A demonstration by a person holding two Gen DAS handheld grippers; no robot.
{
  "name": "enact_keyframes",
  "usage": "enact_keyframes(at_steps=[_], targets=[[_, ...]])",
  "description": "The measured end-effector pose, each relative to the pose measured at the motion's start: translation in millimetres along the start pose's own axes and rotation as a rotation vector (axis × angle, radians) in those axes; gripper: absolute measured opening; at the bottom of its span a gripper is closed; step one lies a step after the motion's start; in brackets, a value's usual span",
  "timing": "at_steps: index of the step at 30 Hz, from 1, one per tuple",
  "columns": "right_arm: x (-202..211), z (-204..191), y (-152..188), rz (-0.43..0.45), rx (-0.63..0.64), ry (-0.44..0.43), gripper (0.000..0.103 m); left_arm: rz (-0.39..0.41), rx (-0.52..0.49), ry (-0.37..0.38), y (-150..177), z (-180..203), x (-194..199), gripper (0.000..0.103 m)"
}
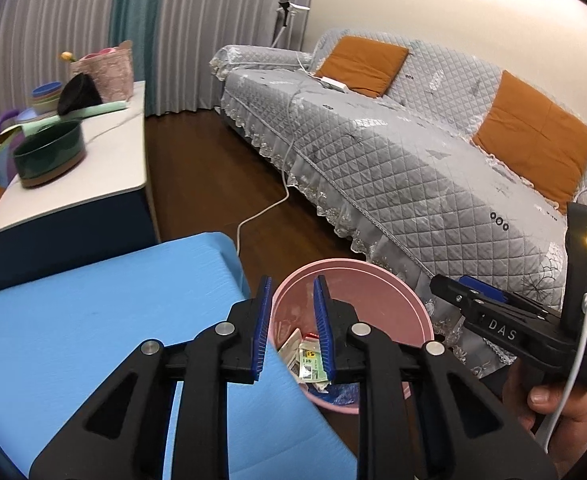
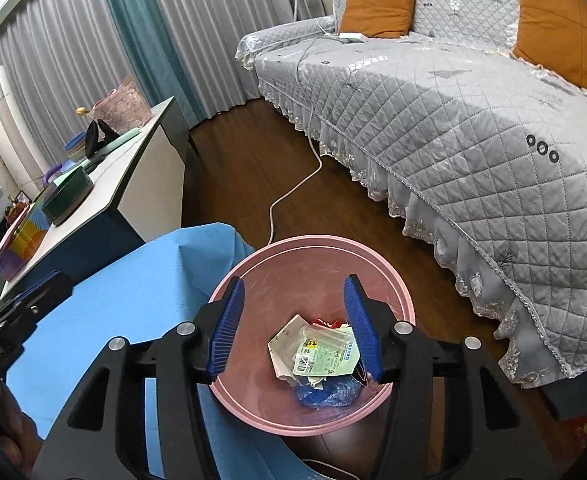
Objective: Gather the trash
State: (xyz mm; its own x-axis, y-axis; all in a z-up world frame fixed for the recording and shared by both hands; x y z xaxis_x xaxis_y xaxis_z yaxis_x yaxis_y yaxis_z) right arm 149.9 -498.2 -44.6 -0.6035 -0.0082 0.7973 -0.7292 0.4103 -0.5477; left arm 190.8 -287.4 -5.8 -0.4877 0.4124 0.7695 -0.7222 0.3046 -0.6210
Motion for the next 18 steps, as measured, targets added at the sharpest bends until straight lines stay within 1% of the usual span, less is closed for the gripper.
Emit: enact_keyframes(at_steps=[5, 7, 9, 11, 12, 13, 14, 15, 16, 17, 18], targets=[[15, -8, 6, 0.023, 0.031, 0.016, 0.057, 0.015, 0.037, 0.005, 13, -15, 21, 0.024], [21, -13, 10, 0.028, 0.049, 0.024, 0.059, 0.022, 0.052, 0.006, 19, -20, 30, 0.028], [27, -18, 12, 0.035, 0.063, 0.030, 0.061, 0.027, 0.061, 0.005, 26, -24, 38, 0.029], [36, -24, 15, 0.048, 0.082, 0.030, 0.063, 0.035, 0.065, 0.001, 32, -29, 49, 0.033], [41, -28, 16, 0.060, 0.091, 0.034, 0.064, 0.041, 0.067, -0.004, 36, -32, 54, 0.039], [47, -32, 17, 0.074, 0.100, 0.038, 0.068, 0.048, 0.071, -0.012, 40, -36, 61, 0.045], [55, -36, 19, 0.090, 0.111, 0.039, 0.073, 0.054, 0.073, -0.020, 44, -39, 68, 0.047], [61, -40, 21, 0.101, 0.120, 0.038, 0.075, 0.057, 0.074, -0.026, 48, -41, 73, 0.051], [71, -46, 24, 0.116, 0.129, 0.037, 0.080, 0.060, 0.075, -0.034, 52, -44, 79, 0.056], [78, -50, 27, 0.127, 0.133, 0.035, 0.084, 0.064, 0.077, -0.046, 57, -47, 85, 0.059], [85, -55, 31, 0.139, 0.140, 0.030, 0.086, 0.071, 0.081, -0.061, 62, -50, 92, 0.063]])
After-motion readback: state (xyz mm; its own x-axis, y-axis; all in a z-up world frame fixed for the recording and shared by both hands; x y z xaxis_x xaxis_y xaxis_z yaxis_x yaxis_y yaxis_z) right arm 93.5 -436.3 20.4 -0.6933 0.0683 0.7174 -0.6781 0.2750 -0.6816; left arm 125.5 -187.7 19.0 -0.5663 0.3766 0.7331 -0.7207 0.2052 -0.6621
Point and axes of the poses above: each gripper's, at about its wrist camera, not at the fingertips, and x roughly against the way its jaws point, z to its right, y to its underside, the point moved 5 cm from there along -x, roughly the way its jaws point, and after that the axes turned 13 degrees about -z, right-handed, at the moved point
